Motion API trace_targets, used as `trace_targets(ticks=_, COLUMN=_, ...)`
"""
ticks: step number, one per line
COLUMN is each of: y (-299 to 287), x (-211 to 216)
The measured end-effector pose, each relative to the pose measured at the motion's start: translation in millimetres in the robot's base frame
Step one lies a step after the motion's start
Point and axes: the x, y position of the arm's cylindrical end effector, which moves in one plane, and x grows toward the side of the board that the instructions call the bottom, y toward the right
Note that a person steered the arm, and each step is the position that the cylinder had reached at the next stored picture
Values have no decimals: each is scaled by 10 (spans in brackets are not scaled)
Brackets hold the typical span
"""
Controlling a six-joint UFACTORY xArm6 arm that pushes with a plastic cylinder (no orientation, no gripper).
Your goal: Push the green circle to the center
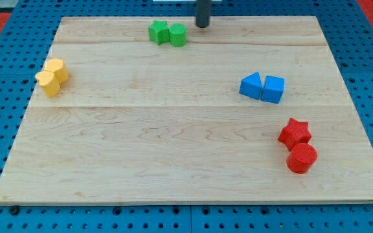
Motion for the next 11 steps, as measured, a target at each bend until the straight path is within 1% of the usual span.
trace_targets(ticks=1, y=-134, x=0)
trace_targets(ticks=2, y=-167, x=120)
trace_targets(ticks=3, y=-167, x=465)
trace_targets(ticks=5, y=-190, x=509)
trace_targets(ticks=6, y=-334, x=532)
trace_targets(ticks=7, y=-353, x=587)
trace_targets(ticks=9, y=-353, x=879)
trace_targets(ticks=10, y=-353, x=903)
trace_targets(ticks=11, y=-403, x=791)
